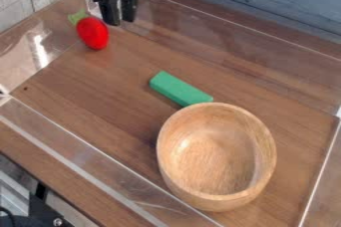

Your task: Move the red object to the left side of the table

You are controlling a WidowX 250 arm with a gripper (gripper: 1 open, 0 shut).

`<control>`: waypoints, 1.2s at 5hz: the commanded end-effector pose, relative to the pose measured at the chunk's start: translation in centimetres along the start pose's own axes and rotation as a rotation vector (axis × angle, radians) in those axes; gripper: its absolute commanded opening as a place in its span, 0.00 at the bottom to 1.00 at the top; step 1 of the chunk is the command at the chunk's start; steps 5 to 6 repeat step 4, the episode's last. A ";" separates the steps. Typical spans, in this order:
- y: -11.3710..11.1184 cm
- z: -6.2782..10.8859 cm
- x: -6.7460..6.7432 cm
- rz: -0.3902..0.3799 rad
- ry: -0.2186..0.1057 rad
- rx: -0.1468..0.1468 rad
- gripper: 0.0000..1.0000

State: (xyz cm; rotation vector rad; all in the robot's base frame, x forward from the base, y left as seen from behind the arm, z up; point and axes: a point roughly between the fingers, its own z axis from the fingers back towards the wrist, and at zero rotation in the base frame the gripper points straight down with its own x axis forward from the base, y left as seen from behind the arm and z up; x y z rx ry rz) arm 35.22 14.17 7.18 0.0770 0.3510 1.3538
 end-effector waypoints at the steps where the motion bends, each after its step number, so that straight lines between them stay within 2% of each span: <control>1: -1.1 1.9 -1.2 -0.024 -0.045 -0.045 1.00; 3: 0.0 0.1 -0.2 -0.016 -0.048 -0.031 1.00; 4: 1.0 -1.0 0.4 -0.006 -0.032 -0.022 0.00; 6: 1.0 -1.0 0.4 -0.006 -0.032 -0.022 0.00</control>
